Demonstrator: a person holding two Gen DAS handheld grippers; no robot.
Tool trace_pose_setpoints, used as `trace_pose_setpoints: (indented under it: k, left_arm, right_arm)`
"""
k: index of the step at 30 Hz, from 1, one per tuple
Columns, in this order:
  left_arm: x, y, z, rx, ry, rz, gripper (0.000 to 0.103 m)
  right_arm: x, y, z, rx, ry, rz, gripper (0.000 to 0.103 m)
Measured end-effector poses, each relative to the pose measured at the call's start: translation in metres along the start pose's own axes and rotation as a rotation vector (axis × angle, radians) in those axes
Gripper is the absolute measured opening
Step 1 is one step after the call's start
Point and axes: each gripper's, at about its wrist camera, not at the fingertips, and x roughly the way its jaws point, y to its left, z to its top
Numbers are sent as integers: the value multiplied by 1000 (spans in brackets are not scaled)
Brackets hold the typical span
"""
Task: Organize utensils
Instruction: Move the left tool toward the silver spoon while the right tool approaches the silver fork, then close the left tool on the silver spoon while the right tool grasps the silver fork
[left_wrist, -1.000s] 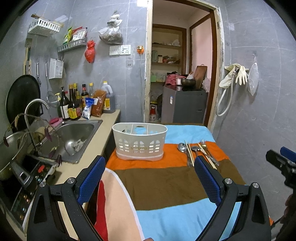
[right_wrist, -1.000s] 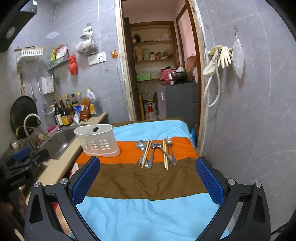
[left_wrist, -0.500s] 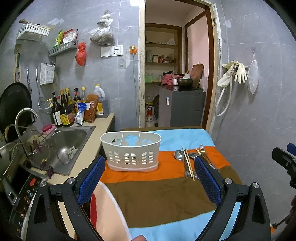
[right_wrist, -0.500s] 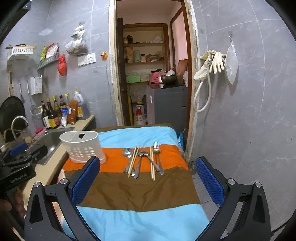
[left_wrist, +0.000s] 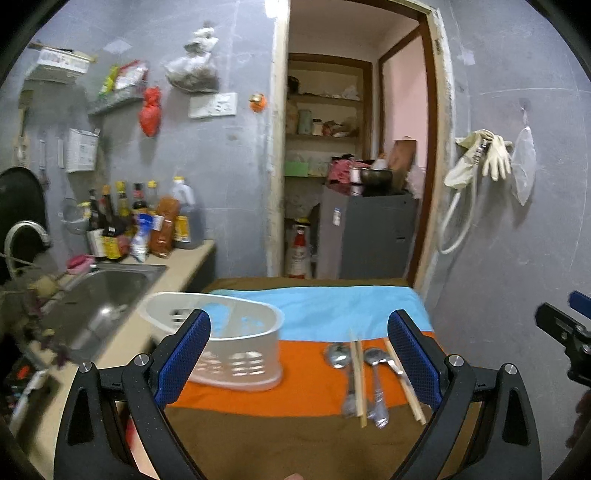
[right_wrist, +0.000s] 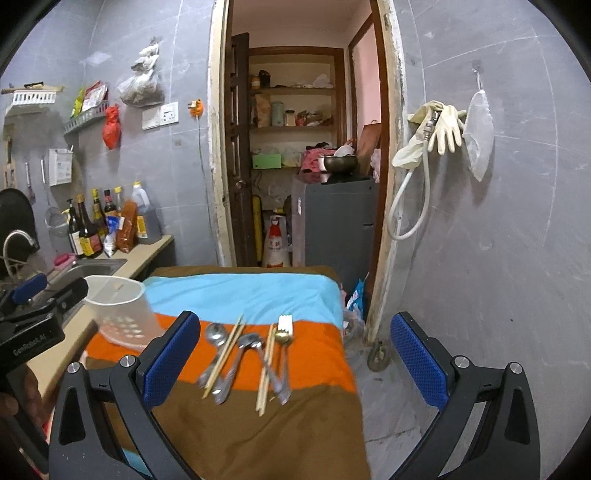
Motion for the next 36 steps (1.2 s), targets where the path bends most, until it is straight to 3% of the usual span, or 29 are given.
trace_pose_setpoints:
  k: [4,8,16,24,29,31,36]
  left_arm:
    - [37,-15,-7,6,66,-11,94]
    - [70,-28,-21,36,110,26,94]
    - [142,-28,-46,-22,216,18,94]
    - [198,-23,-61,-16,279,-29,92]
    - [216,-16,-67,-30,325,-57,69]
    - [223,-13,-70,-44,353,-65,56]
    - [241,0,-76,-99,433,-70,45]
  right_arm:
    - [32,-21,2,-8,-2,15,103]
    - [67,-42,-5,-10,5,54,103]
    - [147,-65,-30,-1,111,178,102]
    - [232,-72,-53,-10,273,352,54]
    - [275,-68,-58,-21,342,482,41]
    - [287,-64,-58,-37,358,520,37]
    - [315,-60,-57,-67,403,573,26]
